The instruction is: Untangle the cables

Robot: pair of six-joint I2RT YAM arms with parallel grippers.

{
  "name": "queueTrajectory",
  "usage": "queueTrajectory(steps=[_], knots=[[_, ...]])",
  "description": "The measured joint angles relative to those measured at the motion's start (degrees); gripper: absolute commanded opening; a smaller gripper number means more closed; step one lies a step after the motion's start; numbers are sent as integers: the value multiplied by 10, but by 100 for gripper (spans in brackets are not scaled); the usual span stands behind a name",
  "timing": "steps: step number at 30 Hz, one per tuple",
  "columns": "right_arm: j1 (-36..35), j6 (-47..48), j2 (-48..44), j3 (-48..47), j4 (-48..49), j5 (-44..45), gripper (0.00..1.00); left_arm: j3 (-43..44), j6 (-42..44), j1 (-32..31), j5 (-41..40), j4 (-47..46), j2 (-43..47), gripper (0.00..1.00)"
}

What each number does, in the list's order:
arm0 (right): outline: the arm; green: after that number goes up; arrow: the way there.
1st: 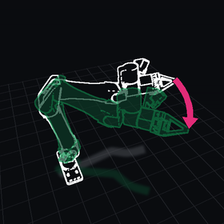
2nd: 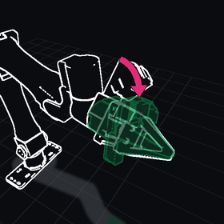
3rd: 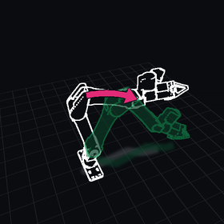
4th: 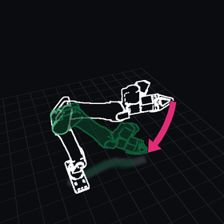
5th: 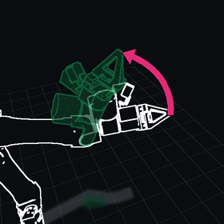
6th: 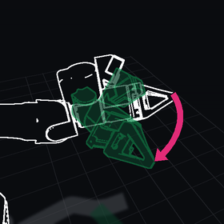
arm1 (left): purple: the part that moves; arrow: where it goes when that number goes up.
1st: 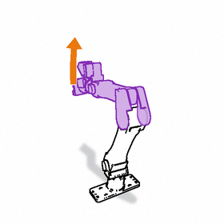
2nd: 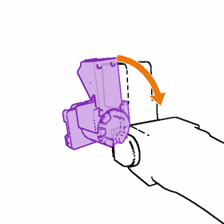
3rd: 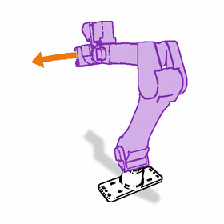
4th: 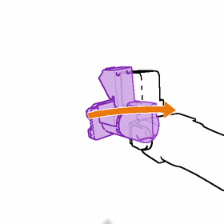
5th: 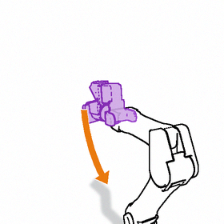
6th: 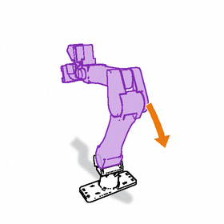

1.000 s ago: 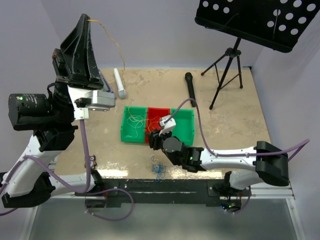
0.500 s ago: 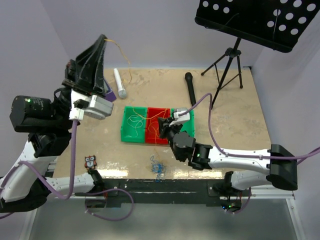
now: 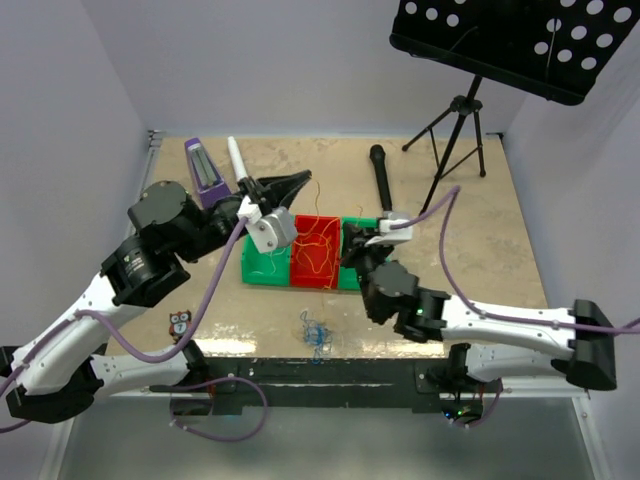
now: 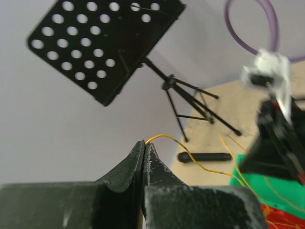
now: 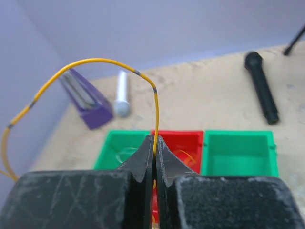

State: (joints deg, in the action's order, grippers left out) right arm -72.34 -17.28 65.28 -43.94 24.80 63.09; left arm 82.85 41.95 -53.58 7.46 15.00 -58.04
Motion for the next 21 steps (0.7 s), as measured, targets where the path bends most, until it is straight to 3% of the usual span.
queueTrajectory(steps=[5, 12, 21], knots=[[-2, -12, -77, -20, 9, -64, 0, -46, -68, 9, 78, 41, 25, 0], [-25, -33, -60, -20, -8, -133, 0, -68, -129, 14, 170, 72, 9, 0], [-81, -59, -63, -17, -26, -148, 0, -80, -128, 35, 238, 131, -40, 0]])
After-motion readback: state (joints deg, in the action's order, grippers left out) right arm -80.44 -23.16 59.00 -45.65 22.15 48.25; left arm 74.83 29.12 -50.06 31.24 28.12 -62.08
